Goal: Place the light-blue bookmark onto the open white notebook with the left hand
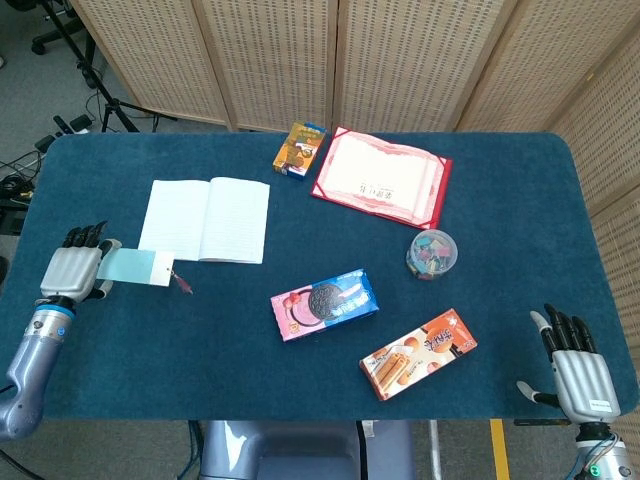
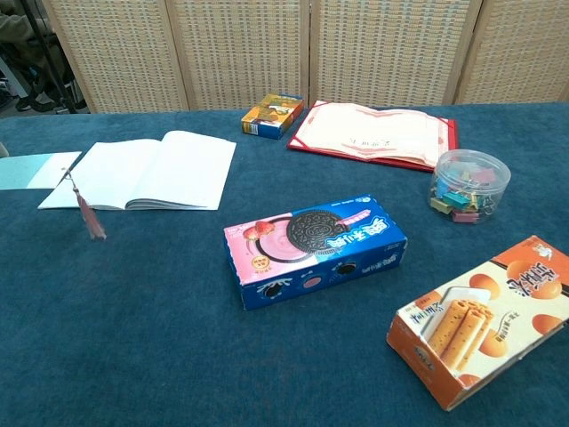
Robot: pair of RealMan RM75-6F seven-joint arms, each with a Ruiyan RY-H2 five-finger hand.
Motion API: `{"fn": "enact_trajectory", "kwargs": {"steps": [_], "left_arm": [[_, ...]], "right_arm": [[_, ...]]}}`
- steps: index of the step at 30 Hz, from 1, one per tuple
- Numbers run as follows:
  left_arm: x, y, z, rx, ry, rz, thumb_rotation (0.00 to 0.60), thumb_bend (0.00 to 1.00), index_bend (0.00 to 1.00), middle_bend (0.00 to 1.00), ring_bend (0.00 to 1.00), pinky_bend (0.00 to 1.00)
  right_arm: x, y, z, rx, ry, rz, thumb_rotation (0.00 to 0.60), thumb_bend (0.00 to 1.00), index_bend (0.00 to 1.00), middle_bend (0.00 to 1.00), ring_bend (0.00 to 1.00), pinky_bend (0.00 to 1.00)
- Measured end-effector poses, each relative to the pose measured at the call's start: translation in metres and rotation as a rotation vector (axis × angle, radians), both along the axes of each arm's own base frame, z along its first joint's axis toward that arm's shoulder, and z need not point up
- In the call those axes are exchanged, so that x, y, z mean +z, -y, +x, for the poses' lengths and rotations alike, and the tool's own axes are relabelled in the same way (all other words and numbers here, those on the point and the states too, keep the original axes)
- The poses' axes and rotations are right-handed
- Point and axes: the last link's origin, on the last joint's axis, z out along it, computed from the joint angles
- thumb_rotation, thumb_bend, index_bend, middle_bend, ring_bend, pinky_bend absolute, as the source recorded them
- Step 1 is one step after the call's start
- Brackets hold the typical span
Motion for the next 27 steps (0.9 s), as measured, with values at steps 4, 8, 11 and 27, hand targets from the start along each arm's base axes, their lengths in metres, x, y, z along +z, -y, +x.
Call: {"fn": "enact_trajectory", "kwargs": {"steps": [4, 8, 11, 27], "left_arm": [[0.002, -0.011, 0.007, 0.079, 0.048, 0.022, 0.6, 0.53, 0.57, 0.0, 0.0, 0.0], [0.003, -0.022, 0.017, 0.148, 0.089, 0.035, 0.6, 0.53, 0.57, 0.0, 0.0, 0.0], [0.004, -0.031, 0.025, 0.193, 0.113, 0.04, 0.6, 0.53, 0.57, 0.0, 0.0, 0.0], [-0.007, -0.07, 0.072, 0.409, 0.206, 0.057, 0.6, 0.52, 0.58, 0.0, 0.0, 0.0]], "right_arm": [[0.0, 0.0, 0.0, 0.001, 0.004, 0.005, 0.6, 0.1, 0.0, 0.0, 0.0, 0.0], [0.0, 0.0, 0.0, 0.001, 0.012, 0.008, 0.6, 0.1, 0.0, 0.0, 0.0, 0.0], [0.001, 0.001, -0.001, -0.002, 0.019, 0.01, 0.6, 0.1, 0.0, 0.0, 0.0, 0.0], [0.01, 0.004, -0.007, -0.012, 0.076, 0.014, 0.6, 0.1, 0.0, 0.0, 0.0, 0.0]]}}
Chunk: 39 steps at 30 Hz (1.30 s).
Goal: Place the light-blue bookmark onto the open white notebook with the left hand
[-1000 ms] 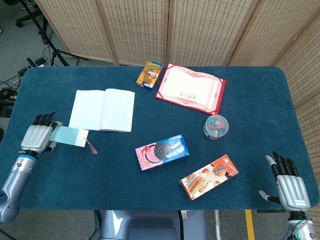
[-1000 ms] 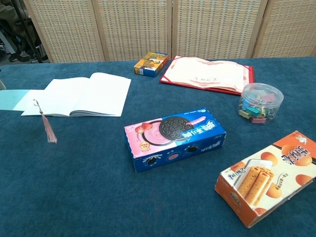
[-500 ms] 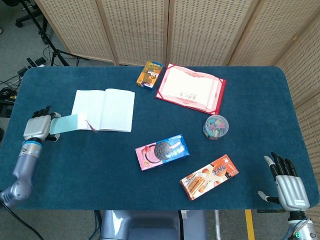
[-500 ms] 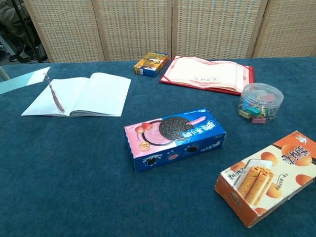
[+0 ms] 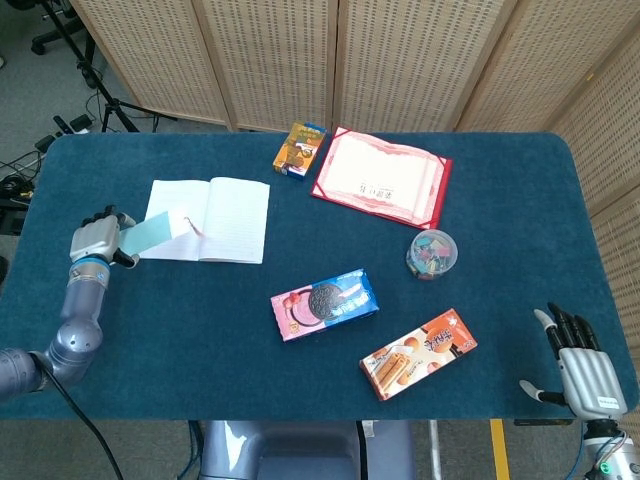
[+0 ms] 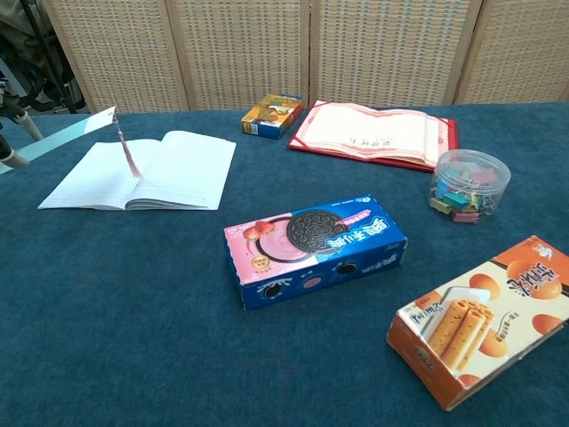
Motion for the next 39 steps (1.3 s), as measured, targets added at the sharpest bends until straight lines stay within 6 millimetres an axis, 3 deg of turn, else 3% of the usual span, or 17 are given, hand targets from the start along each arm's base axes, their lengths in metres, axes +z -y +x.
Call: {"fn": "enact_trajectory", "kwargs": {"steps": [9, 15, 39], "left_arm": [[-0.008, -0.021, 0.027, 0.089, 0.085, 0.021, 0.6, 0.52, 0.58, 0.0, 0.0, 0.0], [-0.01, -0.027, 0.035, 0.118, 0.087, 0.045, 0.6, 0.52, 0.58, 0.0, 0.0, 0.0], [-0.019, -0.04, 0.026, 0.284, 0.264, 0.158, 0.6, 0.5, 0.58, 0.0, 0.0, 0.0]], "right_arm": [[0.006, 0.001, -0.003, -0.005, 0.023, -0.005, 0.6, 0.1, 0.0, 0.0, 0.0, 0.0], [0.006, 0.0, -0.004, -0.005, 0.028, -0.002, 0.6, 0.1, 0.0, 0.0, 0.0, 0.0], [0.009, 0.0, -0.005, -0.003, 0.042, -0.003, 0.6, 0.1, 0.0, 0.0, 0.0, 0.0]]}}
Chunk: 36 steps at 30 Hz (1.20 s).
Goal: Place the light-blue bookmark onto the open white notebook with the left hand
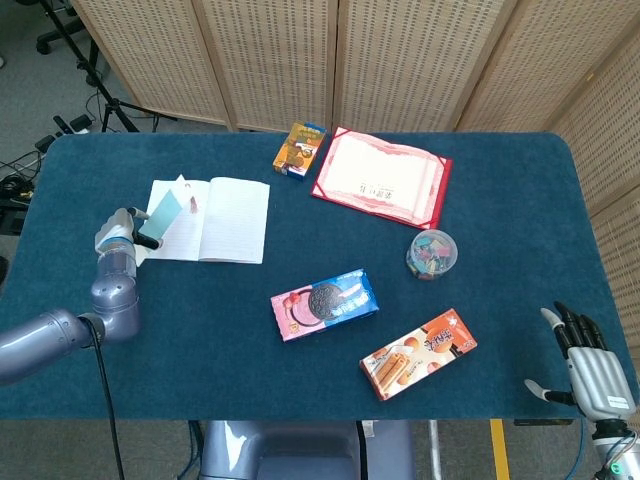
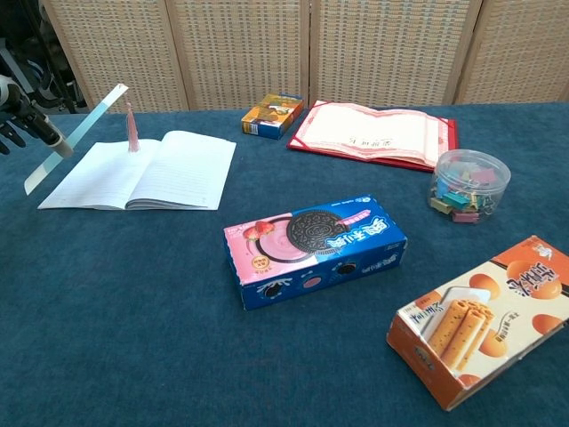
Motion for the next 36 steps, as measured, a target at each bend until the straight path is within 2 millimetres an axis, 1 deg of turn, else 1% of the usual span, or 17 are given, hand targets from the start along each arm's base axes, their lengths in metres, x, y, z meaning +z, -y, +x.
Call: {"fn": "enact_trajectory", "kwargs": {"steps": [12, 22, 25, 28, 30, 36], "left_arm": [[-0.012, -0.008, 0.006, 0.007, 0.014, -0.008, 0.6, 0.5, 0.59, 0.0, 0.0, 0.0], [-0.015, -0.018, 0.005, 0.011, 0.046, 0.011, 0.6, 0.49, 0.59, 0.0, 0.0, 0.0], [-0.017, -0.02, 0.004, 0.006, 0.058, 0.008, 0.6, 0.45, 0.58, 0.0, 0.0, 0.0], [-0.018, -0.022, 0.004, -0.002, 0.062, 0.007, 0.6, 0.37, 0.58, 0.0, 0.0, 0.0], [-0.018, -0.023, 0.004, -0.013, 0.06, 0.01, 0.6, 0.34, 0.58, 0.0, 0.0, 0.0], [-0.02, -0.025, 0.004, -0.042, 0.08, 0.021, 0.6, 0.28, 0.58, 0.0, 0.0, 0.0]], "right_arm": [[0.002, 0.002, -0.003, -0.012, 0.003, -0.006, 0.6, 0.1, 0.0, 0.0, 0.0, 0.0], [0.001, 0.004, -0.005, -0.02, 0.003, -0.005, 0.6, 0.1, 0.0, 0.0, 0.0, 0.0], [0.001, 0.004, -0.005, -0.023, 0.002, -0.007, 0.6, 0.1, 0.0, 0.0, 0.0, 0.0], [0.001, 0.005, -0.006, -0.025, 0.001, -0.008, 0.6, 0.1, 0.0, 0.0, 0.0, 0.0], [0.001, 0.005, -0.006, -0.026, 0.001, -0.008, 0.6, 0.1, 0.0, 0.0, 0.0, 0.0], [0.001, 0.006, -0.006, -0.025, -0.001, -0.009, 0.6, 0.1, 0.0, 0.0, 0.0, 0.0]]}}
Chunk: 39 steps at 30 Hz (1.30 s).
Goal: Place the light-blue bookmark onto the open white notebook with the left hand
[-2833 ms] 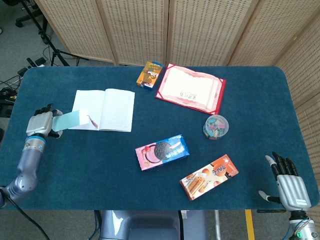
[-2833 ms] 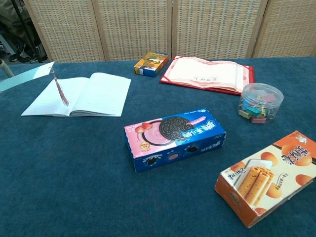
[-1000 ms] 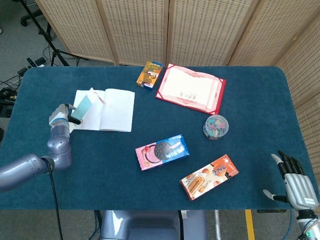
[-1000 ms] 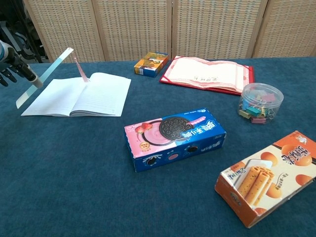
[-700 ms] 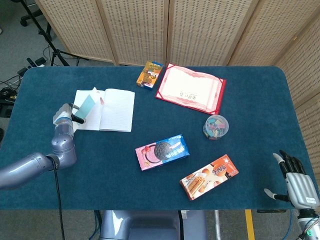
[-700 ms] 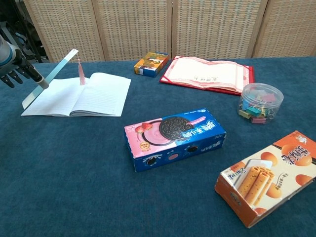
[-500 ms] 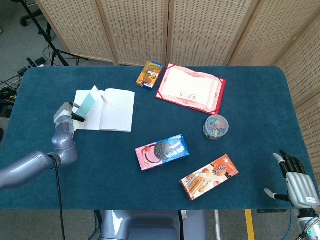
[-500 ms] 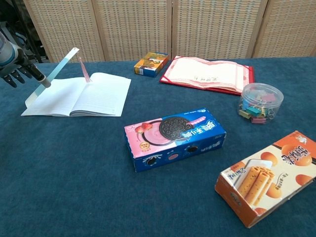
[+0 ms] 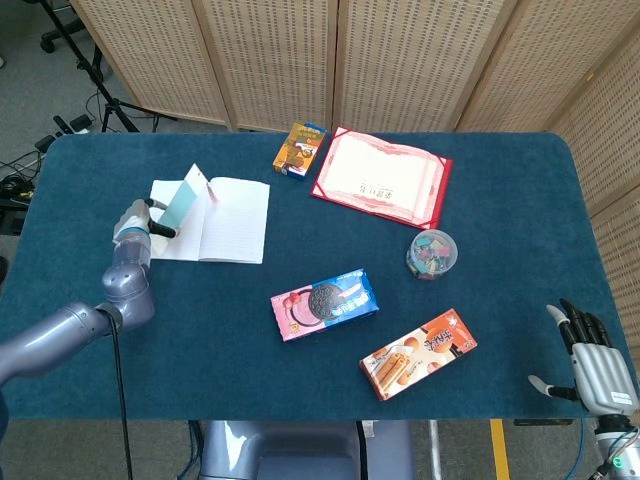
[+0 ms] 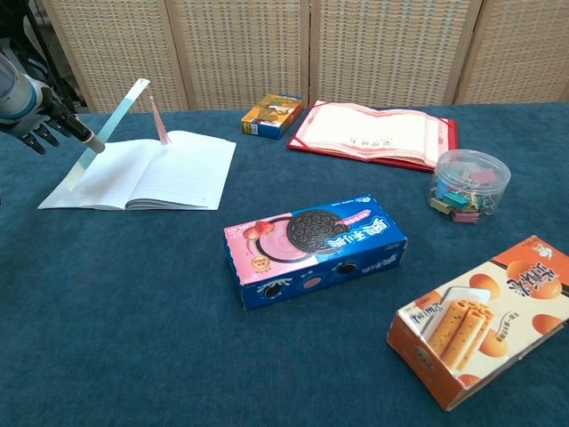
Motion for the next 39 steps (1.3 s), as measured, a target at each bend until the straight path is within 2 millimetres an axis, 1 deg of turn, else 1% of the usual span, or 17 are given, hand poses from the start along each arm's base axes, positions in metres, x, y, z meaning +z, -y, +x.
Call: {"fn": "enact_trajectory", "kwargs": {"steps": [3, 12, 21, 26, 30, 32, 34, 37, 39], "left_arm": [[0.001, 0.0, -0.001, -0.006, -0.001, 0.005, 0.6, 0.25, 0.58, 0.0, 0.0, 0.0], [0.002, 0.005, -0.008, -0.003, -0.02, 0.001, 0.6, 0.23, 0.58, 0.0, 0.0, 0.0], [0.009, 0.004, -0.009, -0.028, 0.003, 0.026, 0.6, 0.27, 0.57, 0.0, 0.0, 0.0], [0.011, 0.009, -0.007, -0.059, 0.08, 0.036, 0.6, 0.3, 0.48, 0.0, 0.0, 0.0], [0.017, 0.019, -0.005, -0.117, 0.139, 0.02, 0.6, 0.31, 0.36, 0.0, 0.0, 0.0], [0.019, 0.025, -0.005, -0.148, 0.16, 0.011, 0.6, 0.31, 0.34, 0.0, 0.0, 0.0], [0.023, 0.031, -0.007, -0.182, 0.183, 0.002, 0.6, 0.31, 0.3, 0.0, 0.0, 0.0], [0.027, 0.039, -0.01, -0.223, 0.178, -0.001, 0.6, 0.3, 0.22, 0.0, 0.0, 0.0], [0.03, 0.042, -0.013, -0.258, 0.145, -0.005, 0.6, 0.3, 0.19, 0.0, 0.0, 0.0]], "right_arm": [[0.0, 0.0, 0.0, 0.002, 0.001, -0.005, 0.6, 0.1, 0.0, 0.0, 0.0, 0.0], [0.001, -0.001, 0.001, 0.01, 0.004, -0.012, 0.6, 0.1, 0.0, 0.0, 0.0, 0.0], [0.001, -0.002, 0.002, 0.011, 0.003, -0.013, 0.6, 0.1, 0.0, 0.0, 0.0, 0.0], [0.0, -0.002, 0.003, 0.014, 0.001, -0.013, 0.6, 0.1, 0.0, 0.0, 0.0, 0.0], [-0.001, -0.002, 0.005, 0.017, -0.003, -0.012, 0.6, 0.1, 0.0, 0.0, 0.0, 0.0], [-0.001, -0.002, 0.006, 0.018, -0.005, -0.014, 0.6, 0.1, 0.0, 0.0, 0.0, 0.0], [-0.002, -0.003, 0.006, 0.02, -0.008, -0.014, 0.6, 0.1, 0.0, 0.0, 0.0, 0.0], [-0.003, -0.003, 0.007, 0.022, -0.012, -0.016, 0.6, 0.1, 0.0, 0.0, 0.0, 0.0], [-0.003, -0.004, 0.008, 0.024, -0.015, -0.016, 0.6, 0.1, 0.0, 0.0, 0.0, 0.0]]}}
